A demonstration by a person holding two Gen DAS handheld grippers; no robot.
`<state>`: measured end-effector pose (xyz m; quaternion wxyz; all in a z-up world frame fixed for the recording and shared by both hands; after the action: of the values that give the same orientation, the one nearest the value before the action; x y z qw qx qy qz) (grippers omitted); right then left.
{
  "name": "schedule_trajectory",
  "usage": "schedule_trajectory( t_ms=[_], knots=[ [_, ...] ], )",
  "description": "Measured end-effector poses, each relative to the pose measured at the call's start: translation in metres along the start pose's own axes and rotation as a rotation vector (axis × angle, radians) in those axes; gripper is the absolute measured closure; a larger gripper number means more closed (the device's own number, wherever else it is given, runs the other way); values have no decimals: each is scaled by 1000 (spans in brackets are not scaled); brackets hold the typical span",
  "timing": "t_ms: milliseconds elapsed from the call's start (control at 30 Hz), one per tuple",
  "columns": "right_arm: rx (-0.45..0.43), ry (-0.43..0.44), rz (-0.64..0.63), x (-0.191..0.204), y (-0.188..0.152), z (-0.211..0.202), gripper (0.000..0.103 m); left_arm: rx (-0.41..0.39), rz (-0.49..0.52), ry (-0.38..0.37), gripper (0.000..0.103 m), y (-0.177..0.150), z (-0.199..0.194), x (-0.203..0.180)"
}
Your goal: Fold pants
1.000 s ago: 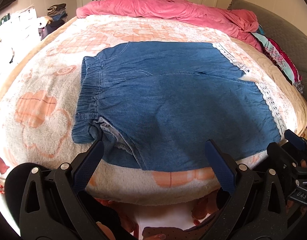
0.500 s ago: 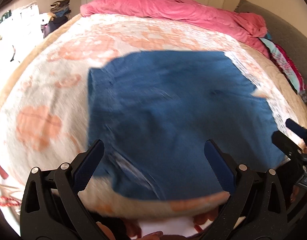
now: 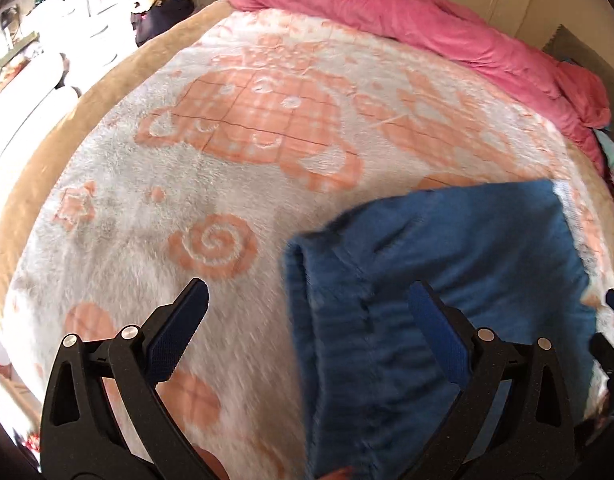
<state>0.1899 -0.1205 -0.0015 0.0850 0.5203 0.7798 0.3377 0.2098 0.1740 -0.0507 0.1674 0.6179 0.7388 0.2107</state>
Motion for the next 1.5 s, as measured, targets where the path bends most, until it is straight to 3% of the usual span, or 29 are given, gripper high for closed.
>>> schedule_trajectory(
  t_ms=[233, 633, 700, 800, 867, 967, 1167, 1500],
  knots=[
    [-9, 3, -149, 19, 33, 31, 4, -71, 37, -37, 9, 11, 22, 8],
    [52, 14, -316, 39, 74, 98, 4, -54, 104, -78, 9, 12, 50, 3],
    [74, 7, -344, 43, 76, 109, 4, -48, 96, -108, 29, 12, 54, 1],
    [111, 4, -372, 45, 78, 124, 4, -29, 80, -156, 35, 9, 63, 0],
    [125, -7, -392, 46, 80, 134, 4, -25, 89, -150, 40, 9, 68, -1],
    [149, -2, -424, 51, 81, 144, 4, -40, 92, -195, 71, 11, 67, -6],
    [171, -15, -536, 63, 82, 158, 4, -114, 81, -234, 79, 17, 44, -7],
    [149, 8, -673, 87, 71, 184, 6, -234, 152, -242, 81, 15, 5, -22]
  ],
)
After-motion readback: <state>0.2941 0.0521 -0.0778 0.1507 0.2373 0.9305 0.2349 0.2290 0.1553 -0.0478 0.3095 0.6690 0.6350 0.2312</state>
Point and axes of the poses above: each gripper's, at about its wrist camera, not at the fingertips, and z roughly the way its jaws point, x to its left, y to its top, the point moved 8 cm from there along z, roughly the way its jaws point, and after that the axes turned 10 degrees about z, right-handed, at the moved point
